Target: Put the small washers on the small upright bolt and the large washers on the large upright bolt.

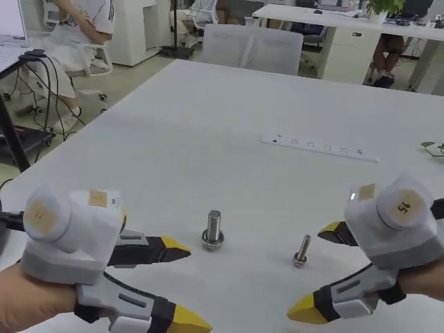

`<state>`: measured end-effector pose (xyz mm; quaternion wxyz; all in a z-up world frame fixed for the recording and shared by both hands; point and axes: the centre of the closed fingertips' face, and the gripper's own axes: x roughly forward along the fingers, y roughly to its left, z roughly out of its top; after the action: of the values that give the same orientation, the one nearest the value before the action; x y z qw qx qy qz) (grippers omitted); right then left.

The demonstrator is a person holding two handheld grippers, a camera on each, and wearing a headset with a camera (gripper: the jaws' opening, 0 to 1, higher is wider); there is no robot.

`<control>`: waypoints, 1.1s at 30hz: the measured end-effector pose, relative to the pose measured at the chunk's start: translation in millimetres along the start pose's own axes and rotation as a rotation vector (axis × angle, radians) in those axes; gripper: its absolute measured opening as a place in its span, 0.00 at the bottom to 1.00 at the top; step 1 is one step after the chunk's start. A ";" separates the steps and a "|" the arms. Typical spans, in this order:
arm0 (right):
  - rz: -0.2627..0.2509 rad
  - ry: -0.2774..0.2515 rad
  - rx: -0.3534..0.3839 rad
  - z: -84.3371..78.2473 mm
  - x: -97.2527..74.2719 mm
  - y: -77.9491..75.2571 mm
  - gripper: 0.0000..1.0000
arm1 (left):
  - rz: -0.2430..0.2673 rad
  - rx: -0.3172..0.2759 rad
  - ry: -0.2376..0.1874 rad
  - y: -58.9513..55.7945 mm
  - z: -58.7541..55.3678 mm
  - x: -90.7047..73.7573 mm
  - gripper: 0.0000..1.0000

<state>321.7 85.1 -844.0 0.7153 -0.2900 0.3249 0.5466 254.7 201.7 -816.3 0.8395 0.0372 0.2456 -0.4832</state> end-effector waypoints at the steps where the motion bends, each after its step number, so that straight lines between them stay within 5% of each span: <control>1: 0.000 -0.003 0.004 -0.8 -1.0 1.2 0.89 | 0.000 0.000 -0.002 0.1 0.6 0.0 0.68; 24: 0.003 -0.090 0.087 -19.0 -27.3 53.8 0.88 | 0.025 0.003 -0.012 -0.2 6.5 -9.0 0.69; 33: -0.040 -0.171 0.120 -11.1 -31.0 55.2 0.88 | 0.037 -0.004 -0.009 -7.1 1.5 -17.4 0.69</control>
<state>260.6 71.0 -830.0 0.7674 -0.2052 0.2889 0.5344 242.2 211.2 -805.9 0.8494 0.0378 0.2422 -0.4673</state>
